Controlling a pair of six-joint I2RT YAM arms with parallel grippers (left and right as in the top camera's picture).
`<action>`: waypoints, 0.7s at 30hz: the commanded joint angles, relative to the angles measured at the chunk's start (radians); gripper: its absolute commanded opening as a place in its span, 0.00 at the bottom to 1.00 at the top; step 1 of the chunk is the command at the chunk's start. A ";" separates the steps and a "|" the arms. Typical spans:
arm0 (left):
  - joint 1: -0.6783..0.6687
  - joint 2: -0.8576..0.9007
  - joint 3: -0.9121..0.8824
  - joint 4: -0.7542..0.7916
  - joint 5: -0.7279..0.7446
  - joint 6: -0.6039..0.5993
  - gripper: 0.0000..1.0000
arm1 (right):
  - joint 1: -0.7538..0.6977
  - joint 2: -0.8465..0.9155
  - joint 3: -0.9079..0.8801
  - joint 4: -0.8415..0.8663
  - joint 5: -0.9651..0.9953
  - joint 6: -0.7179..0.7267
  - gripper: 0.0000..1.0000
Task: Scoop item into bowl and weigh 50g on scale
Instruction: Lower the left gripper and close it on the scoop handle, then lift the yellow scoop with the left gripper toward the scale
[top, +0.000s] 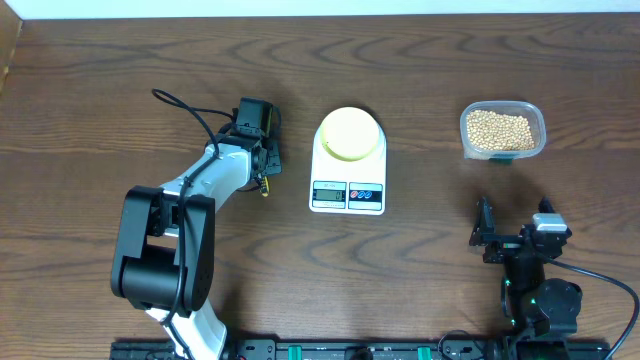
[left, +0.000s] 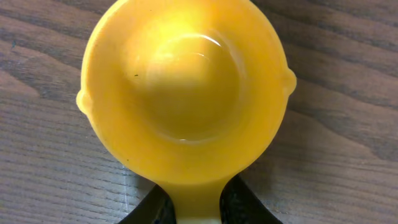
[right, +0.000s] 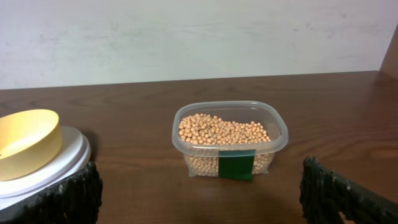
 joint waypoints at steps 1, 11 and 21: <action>0.004 0.034 -0.014 -0.008 -0.024 -0.010 0.19 | -0.003 -0.005 -0.001 -0.004 0.002 0.010 0.99; 0.004 0.006 -0.014 0.026 -0.023 -0.006 0.09 | -0.003 -0.005 -0.001 -0.004 0.002 0.010 0.99; 0.004 -0.122 -0.002 0.032 -0.015 -0.006 0.08 | -0.003 -0.005 -0.001 -0.004 0.002 0.010 0.99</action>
